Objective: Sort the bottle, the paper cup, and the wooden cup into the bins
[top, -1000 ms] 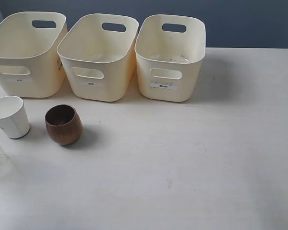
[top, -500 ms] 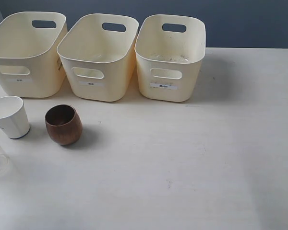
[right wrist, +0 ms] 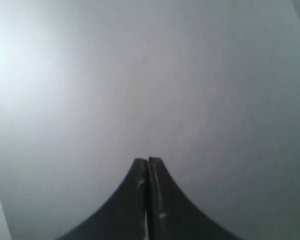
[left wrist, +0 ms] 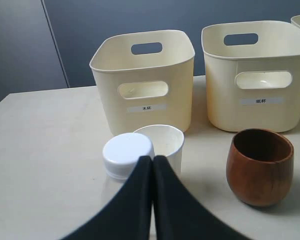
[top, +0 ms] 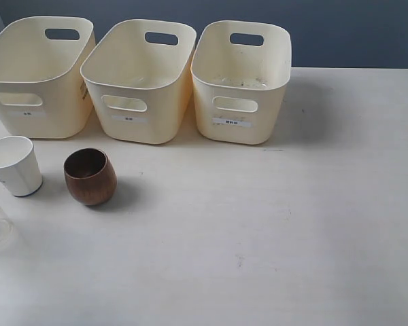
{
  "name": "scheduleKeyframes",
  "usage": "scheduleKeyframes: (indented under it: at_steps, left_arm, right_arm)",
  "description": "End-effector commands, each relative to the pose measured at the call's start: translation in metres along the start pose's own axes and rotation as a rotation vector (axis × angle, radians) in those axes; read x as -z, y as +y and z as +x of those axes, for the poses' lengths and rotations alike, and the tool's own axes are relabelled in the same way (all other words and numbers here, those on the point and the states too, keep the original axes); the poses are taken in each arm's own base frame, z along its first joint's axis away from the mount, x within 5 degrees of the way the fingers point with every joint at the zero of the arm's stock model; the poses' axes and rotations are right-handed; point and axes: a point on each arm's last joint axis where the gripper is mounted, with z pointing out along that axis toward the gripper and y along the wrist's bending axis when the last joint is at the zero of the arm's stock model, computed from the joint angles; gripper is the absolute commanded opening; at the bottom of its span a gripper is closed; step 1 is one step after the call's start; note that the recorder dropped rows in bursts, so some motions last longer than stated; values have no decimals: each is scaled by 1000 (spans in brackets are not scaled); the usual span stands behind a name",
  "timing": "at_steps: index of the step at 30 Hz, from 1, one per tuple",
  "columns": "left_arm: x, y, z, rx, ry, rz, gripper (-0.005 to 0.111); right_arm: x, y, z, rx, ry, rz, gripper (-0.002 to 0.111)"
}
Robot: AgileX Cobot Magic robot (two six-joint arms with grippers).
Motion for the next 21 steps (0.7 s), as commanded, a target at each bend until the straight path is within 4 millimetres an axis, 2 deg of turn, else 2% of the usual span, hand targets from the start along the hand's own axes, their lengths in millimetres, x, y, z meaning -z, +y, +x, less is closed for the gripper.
scheduleKeyframes:
  at_steps: [1, 4, 7, 11, 14, 17, 21]
  left_arm:
    - [0, 0, -2, 0, -13, 1, 0]
    - [0, 0, -2, 0, -13, 1, 0]
    - [0, 0, -2, 0, -13, 1, 0]
    - [0, 0, -2, 0, -13, 1, 0]
    - [0, 0, -2, 0, -13, 1, 0]
    - [0, 0, -2, 0, -13, 1, 0]
    - [0, 0, -2, 0, -13, 1, 0]
  right_arm:
    - [-44, 22, -10, 135, 98, -192, -1]
    - [-78, 41, -2, 172, 240, -420, -1]
    - [-111, 45, 17, 215, 426, -544, -1]
    - [-143, 51, 42, 234, 566, -688, -1]
    - [-159, 69, 66, 255, 653, -797, -1]
    - [-171, 94, 87, 343, 699, -829, -1]
    - [-178, 135, 110, 444, 716, -888, -1]
